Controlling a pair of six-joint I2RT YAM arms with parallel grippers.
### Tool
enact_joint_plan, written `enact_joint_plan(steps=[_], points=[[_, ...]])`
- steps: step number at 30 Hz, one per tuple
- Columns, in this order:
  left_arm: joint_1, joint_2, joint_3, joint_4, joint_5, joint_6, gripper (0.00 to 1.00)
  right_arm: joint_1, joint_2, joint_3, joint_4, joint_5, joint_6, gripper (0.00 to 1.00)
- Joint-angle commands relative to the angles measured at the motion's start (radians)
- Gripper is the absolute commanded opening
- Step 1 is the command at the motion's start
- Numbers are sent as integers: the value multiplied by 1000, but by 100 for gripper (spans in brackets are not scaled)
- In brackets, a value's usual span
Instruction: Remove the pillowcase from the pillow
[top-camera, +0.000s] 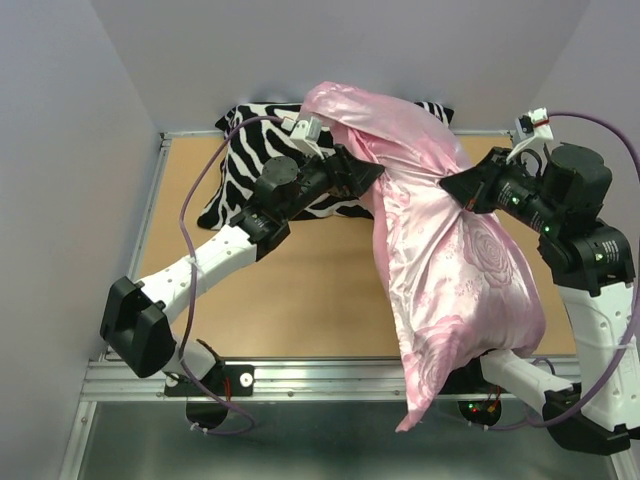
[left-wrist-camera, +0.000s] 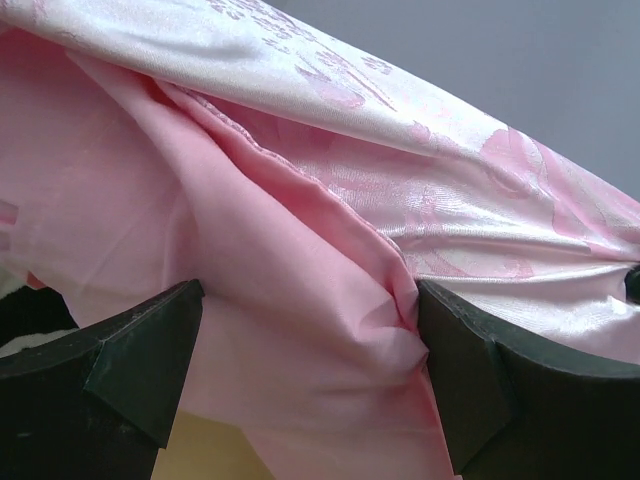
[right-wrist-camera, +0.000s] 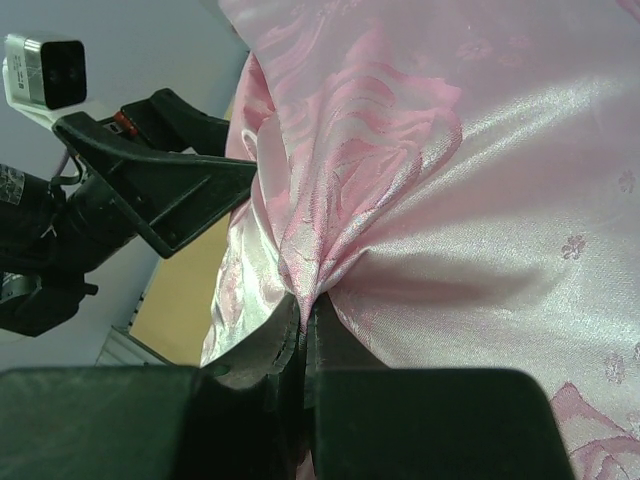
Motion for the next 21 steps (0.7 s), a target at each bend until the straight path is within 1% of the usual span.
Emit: enact_joint_plan(steps=[1,2,3,4,5,6,8,9,12,14,15,16,17,19,20,21], points=[[-15,-3,71,77,13,-9,95,10,-48,2,255,-64,25,1],[-25,-1,71,76,16,-2,87,10,-50,-1,255,-61,25,0],[-30,-12,61,70,7,1,58,10,-54,-4,255,-50,27,0],[-36,-24,50,64,-10,6,44,10,-56,-6,255,-44,27,1],[-59,-39,38,47,-30,18,24,10,-56,-11,255,-37,25,1],[-68,-79,16,26,-92,21,0,10,-54,-11,255,-15,28,1],[-94,-128,-10,-22,-145,40,0,10,-50,-11,253,8,28,1],[-131,-186,-37,-37,-218,55,0,8,-47,-12,253,26,25,1],[-202,-276,-67,-117,-349,86,0,10,-36,-14,253,81,16,0],[-313,-358,-74,-204,-448,128,0,10,-33,-9,253,111,10,1],[-353,-381,-75,-232,-543,135,0,8,-28,-8,253,124,8,0],[-442,-420,-76,-257,-591,145,0,10,-27,-1,253,147,7,1],[-487,-434,-76,-286,-684,156,0,10,-21,2,253,154,5,1],[-600,-435,-50,-321,-816,184,0,10,-15,5,256,152,4,0],[-715,-428,-33,-355,-887,225,0,11,-11,11,256,154,5,0],[-792,-403,-10,-357,-1032,250,0,10,-11,12,258,157,4,1]])
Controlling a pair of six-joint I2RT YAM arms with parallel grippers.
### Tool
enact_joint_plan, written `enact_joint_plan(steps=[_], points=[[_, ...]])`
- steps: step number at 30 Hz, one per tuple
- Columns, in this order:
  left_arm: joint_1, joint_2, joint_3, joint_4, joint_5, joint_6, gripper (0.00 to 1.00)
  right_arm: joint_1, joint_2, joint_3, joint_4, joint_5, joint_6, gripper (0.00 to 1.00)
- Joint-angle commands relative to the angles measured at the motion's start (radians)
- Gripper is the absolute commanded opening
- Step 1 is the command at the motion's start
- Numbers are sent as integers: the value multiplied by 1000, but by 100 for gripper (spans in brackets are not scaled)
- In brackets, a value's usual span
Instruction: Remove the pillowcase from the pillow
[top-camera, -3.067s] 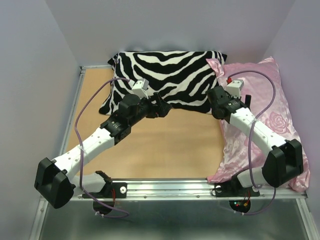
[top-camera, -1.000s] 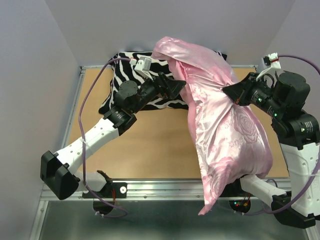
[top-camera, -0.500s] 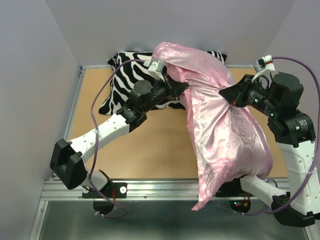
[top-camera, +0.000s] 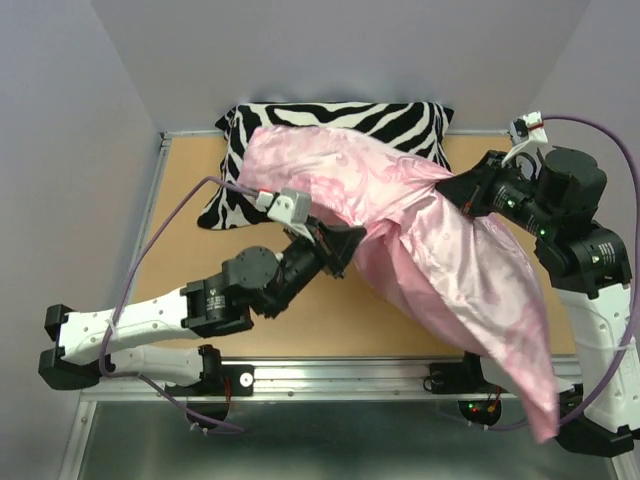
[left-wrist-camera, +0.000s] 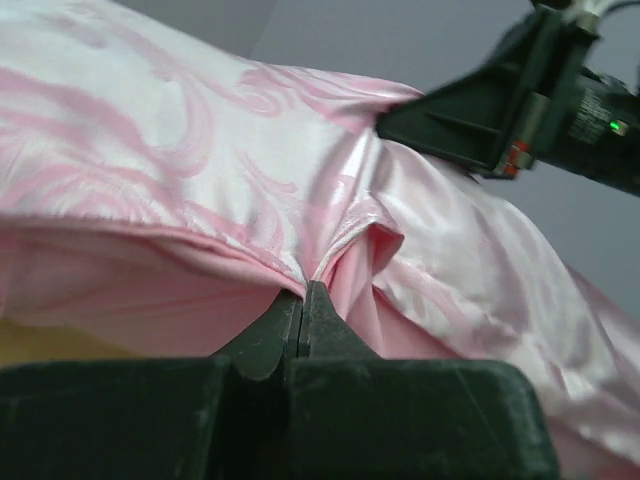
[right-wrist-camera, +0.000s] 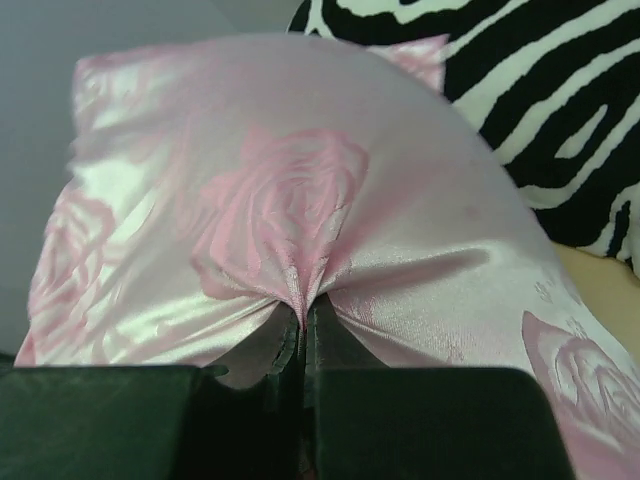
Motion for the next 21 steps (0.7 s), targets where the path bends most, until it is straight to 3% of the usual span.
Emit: enact_joint_plan(steps=[1,3,8,11,12,16,18,20,21], points=[[-269,16,87,-47,-414,124,0,-9,-2,42,251,83,-6,1],[-365,55,124,-61,-497,155,0,-9,0,40,261,107,-7,1],[-331,138,219,-116,-582,143,0,-9,99,-6,271,124,3,1],[-94,110,212,-185,-375,-6,0,-9,188,-101,316,126,14,1],[45,95,183,-164,-255,-20,0,-9,213,-145,329,129,19,1],[289,102,159,-150,-93,-41,0,-9,387,-152,396,87,37,4],[365,130,185,-188,-25,-57,0,-9,488,-126,405,81,48,15],[478,185,208,-199,64,-76,0,-9,562,-70,425,71,48,35],[529,234,224,-208,114,-96,0,-9,581,-49,434,80,46,40]])
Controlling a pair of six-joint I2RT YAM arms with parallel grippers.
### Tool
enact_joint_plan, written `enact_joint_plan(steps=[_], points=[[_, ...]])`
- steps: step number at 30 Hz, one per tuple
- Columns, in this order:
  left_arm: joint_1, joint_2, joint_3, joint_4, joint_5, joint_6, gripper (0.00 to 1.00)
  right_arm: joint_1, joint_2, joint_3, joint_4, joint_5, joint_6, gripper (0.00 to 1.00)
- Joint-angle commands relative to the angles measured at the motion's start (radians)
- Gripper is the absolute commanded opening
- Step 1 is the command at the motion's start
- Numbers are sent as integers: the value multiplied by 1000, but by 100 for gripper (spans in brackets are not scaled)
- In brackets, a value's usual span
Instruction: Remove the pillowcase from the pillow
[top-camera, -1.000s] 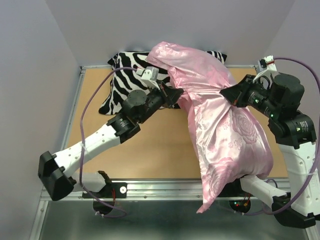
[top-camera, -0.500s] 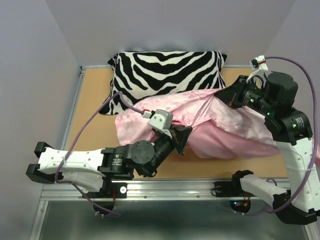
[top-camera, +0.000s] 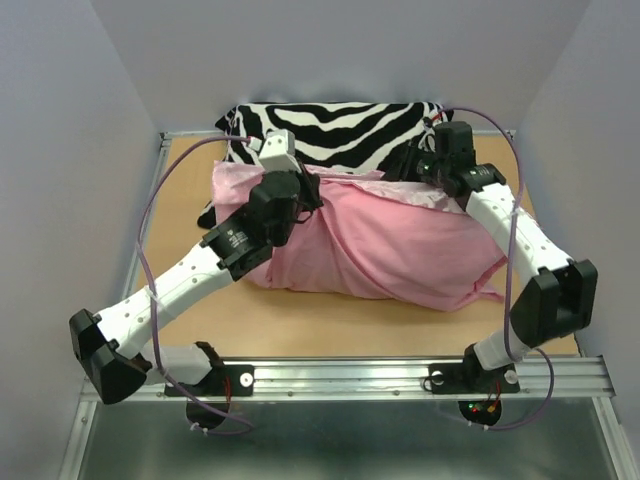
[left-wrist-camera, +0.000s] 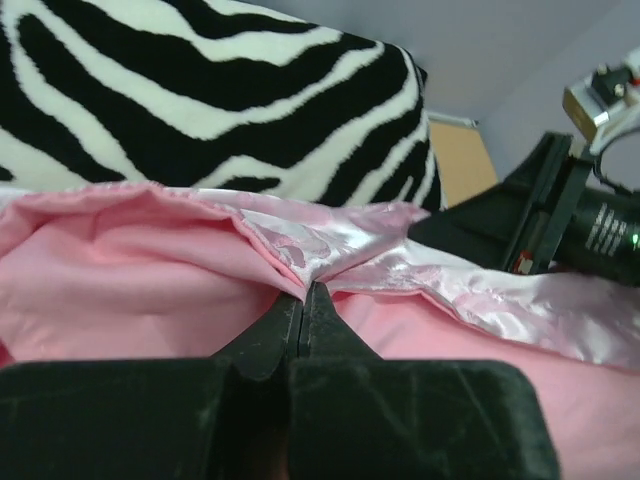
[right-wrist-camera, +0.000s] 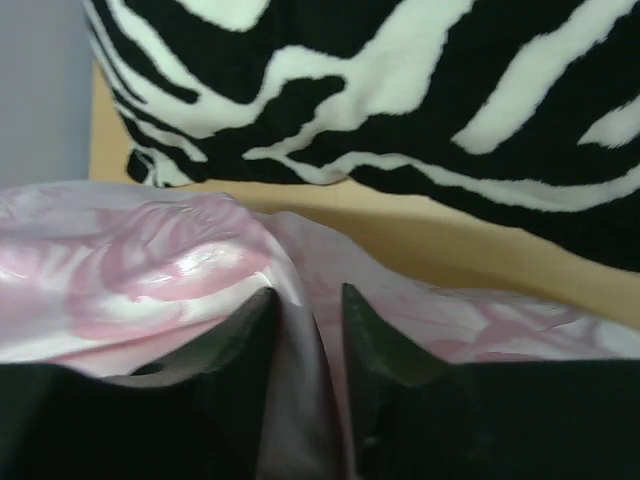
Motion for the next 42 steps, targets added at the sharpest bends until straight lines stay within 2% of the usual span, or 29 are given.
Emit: enact_joint_plan(steps=[1,2,3,6,10,12,13,15,16,18,19,21,22,24,25,28,33,37,39,42], points=[[187,52,98,16,192,-72,0,-34,82,125,134,104,-12,45],[219,73,95,28,237,-93,0,-34,100,154,134,115,-16,51],[267,119,96,34,295,-119,0,-34,115,218,134,119,-19,62],[284,185,127,40,300,-127,0,-33,151,329,134,101,-19,76],[315,287,194,28,344,-141,1,-33,143,414,134,74,-20,86],[319,298,199,32,350,-140,8,-34,126,434,132,84,-34,91],[319,293,197,41,351,-126,16,-33,110,441,126,80,-43,92],[319,279,184,66,351,-111,26,-28,83,416,124,52,-42,92],[321,258,168,90,352,-92,37,-21,65,365,126,34,-36,92],[321,236,162,115,367,-69,46,40,8,293,128,55,-49,92],[321,210,160,124,375,-46,51,73,-12,211,132,108,-55,92],[321,184,160,118,368,-39,54,151,-48,143,140,184,-71,92],[321,148,148,117,354,-34,60,233,-76,104,147,267,-77,92],[321,108,128,111,334,-34,62,292,-93,32,164,325,-69,92],[321,66,112,88,303,-40,71,341,-105,15,177,383,-62,92],[321,-27,56,50,205,-71,71,438,-110,-23,198,491,-52,92],[321,-129,-34,-133,-16,-149,71,597,20,33,209,639,-49,92],[324,-228,-212,-147,-51,-202,73,711,184,154,206,763,-19,92],[329,-251,-261,-136,-38,-207,73,725,285,202,192,838,12,92],[336,-250,-329,-95,-7,-200,74,725,358,279,154,863,30,92]])
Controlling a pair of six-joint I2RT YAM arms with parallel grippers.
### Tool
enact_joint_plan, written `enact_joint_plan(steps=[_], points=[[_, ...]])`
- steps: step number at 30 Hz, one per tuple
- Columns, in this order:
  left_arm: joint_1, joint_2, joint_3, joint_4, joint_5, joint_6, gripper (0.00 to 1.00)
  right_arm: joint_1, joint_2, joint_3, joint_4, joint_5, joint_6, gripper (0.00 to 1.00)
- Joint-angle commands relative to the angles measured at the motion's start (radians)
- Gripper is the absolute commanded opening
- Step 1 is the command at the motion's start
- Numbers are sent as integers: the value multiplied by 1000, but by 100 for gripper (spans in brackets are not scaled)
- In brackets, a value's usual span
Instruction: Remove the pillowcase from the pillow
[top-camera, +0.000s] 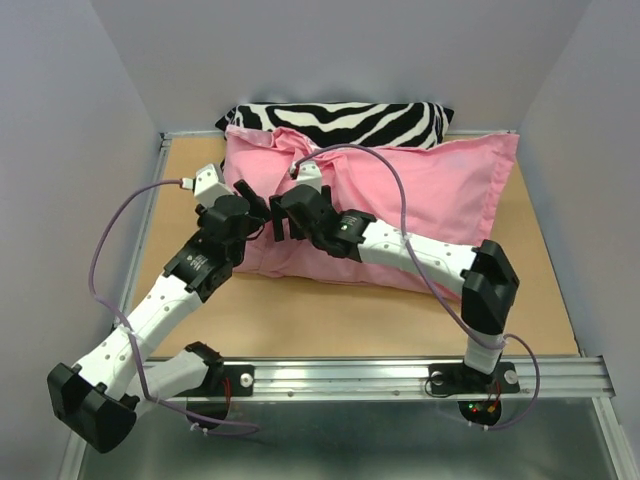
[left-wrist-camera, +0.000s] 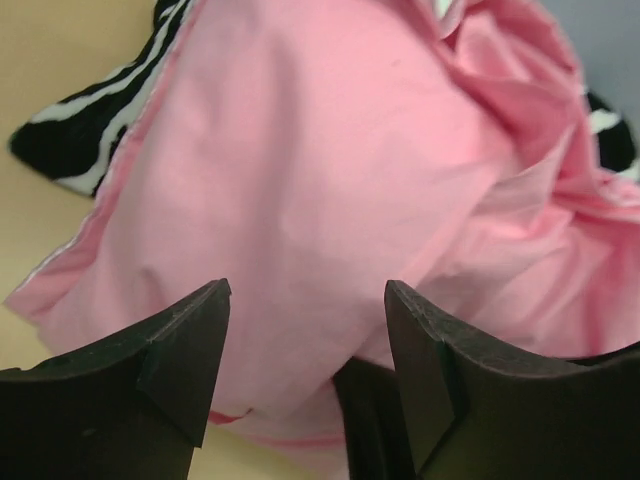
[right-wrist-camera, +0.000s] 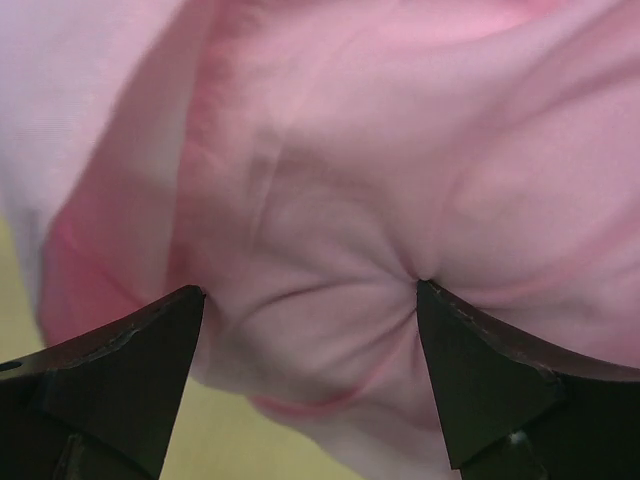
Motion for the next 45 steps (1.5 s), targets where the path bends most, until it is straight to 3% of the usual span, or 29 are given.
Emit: enact_joint_plan(steps=[1,5,8,9,12,16,20,23,25,28,32,33,36,39,45], points=[[3,-4,-61,47,4,-16,75,-5,84,125,1,129,54,92],[18,41,-102,87,41,-12,74,-3,85,129,-28,185,80,78],[32,42,-133,121,56,-12,65,-3,28,66,-30,231,94,53],[47,42,-137,124,64,-15,62,-5,8,41,-28,236,97,36],[67,54,-136,119,66,-21,42,-3,-64,0,-32,259,99,19],[96,59,-137,110,63,-35,17,-5,-162,-65,-58,320,91,13],[132,42,-160,102,53,-59,8,-46,-283,-156,-125,362,99,13],[161,25,-182,101,49,-75,5,-138,-366,-222,-133,280,91,12],[168,19,-193,114,76,-67,0,-149,-376,-221,-133,226,54,16],[169,18,-194,124,108,-64,0,-128,-338,-174,-125,112,28,27],[169,-10,-214,122,138,-62,0,-14,-229,-77,-119,149,13,50],[169,-16,-222,124,139,-61,0,-5,-180,-65,-119,144,20,62],[169,-48,-243,119,162,-64,0,26,-92,-7,-116,150,46,74],[169,-84,-262,122,179,-69,0,67,-34,50,-113,231,74,81],[169,-107,-259,124,205,-56,0,80,32,104,-104,305,143,86]])
